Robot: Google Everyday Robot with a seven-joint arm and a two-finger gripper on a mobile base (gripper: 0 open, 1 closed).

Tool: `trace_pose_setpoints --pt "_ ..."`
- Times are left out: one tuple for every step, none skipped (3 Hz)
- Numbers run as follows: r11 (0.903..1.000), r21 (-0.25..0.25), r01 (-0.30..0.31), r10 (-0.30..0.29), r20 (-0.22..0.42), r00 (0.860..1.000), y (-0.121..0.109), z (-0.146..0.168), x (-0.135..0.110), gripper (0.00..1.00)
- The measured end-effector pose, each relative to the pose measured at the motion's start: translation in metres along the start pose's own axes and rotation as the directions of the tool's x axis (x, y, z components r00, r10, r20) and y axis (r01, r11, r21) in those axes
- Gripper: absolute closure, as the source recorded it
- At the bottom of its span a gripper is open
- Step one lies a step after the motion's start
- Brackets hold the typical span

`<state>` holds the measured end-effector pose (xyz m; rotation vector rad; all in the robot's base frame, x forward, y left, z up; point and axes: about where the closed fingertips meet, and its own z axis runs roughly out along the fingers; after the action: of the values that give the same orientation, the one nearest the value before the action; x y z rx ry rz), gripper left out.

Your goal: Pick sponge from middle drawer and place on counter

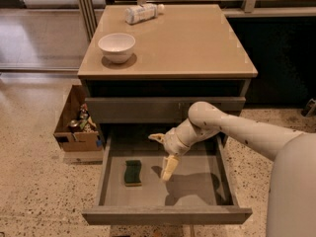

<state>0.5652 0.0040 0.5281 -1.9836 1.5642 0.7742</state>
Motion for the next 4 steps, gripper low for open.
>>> trace_pose_setpoints --pt "0.996 -0.031 0.084 -0.081 0.091 0.993 0.002 0.009 -0.026 0.0" --pt "0.9875 -0.081 0.136 -0.131 0.062 0.989 0.006 0.025 -0.039 0.0" --pt "0.9797 -0.148 0.135 -0.149 -0.087 0.985 0.011 0.048 -0.038 0.0" --pt "0.9744 -0.195 0.113 -0.156 -0.223 0.962 0.016 0.068 -0.035 0.0"
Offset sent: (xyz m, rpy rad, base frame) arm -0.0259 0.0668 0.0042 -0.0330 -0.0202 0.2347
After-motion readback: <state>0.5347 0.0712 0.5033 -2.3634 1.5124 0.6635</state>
